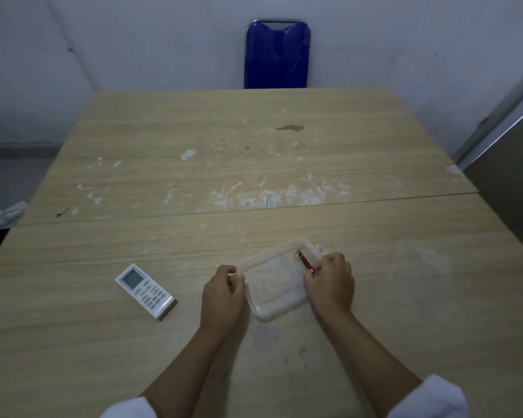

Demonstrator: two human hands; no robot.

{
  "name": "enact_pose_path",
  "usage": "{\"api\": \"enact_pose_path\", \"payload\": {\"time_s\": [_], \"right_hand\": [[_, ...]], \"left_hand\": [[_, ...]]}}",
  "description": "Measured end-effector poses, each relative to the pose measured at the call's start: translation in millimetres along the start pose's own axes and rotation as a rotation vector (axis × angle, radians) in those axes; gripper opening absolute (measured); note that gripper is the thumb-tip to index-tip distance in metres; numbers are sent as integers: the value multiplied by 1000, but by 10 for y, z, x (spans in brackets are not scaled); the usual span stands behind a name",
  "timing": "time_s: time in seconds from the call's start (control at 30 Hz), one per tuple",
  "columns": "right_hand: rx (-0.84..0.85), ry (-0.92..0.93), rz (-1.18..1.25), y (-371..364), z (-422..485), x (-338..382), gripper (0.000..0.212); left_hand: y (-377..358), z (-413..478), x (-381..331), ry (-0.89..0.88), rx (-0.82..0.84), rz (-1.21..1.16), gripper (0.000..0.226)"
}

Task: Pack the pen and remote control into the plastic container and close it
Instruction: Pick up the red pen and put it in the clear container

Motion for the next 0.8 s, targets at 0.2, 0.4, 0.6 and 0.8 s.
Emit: {"api": "enact_pose_path", "payload": {"time_s": [0.2,0.4,0.6,0.8], "right_hand": [[12,-20,-120,-1,70,49,23],[24,-28,-137,6,74,39,27],[-93,114,-84,156,-84,328,17],[35,595,90,-41,-645,1226,12]], "left_hand": [[-24,84,-30,-3,24,9,14],[-16,87,-32,-17,25,6,18],[176,54,38,-32,28,23,24],[709,104,220,-107,4,152,25]]}}
Point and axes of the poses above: each hand's wrist, its own z-axis towards the middle knuckle, its own y-axis out of the back of the hand, x = y × z, the point moved 9 cm from there along z, towards the middle knuckle, and after that the axes turned 8 degrees about x, right-handed, at the moved point
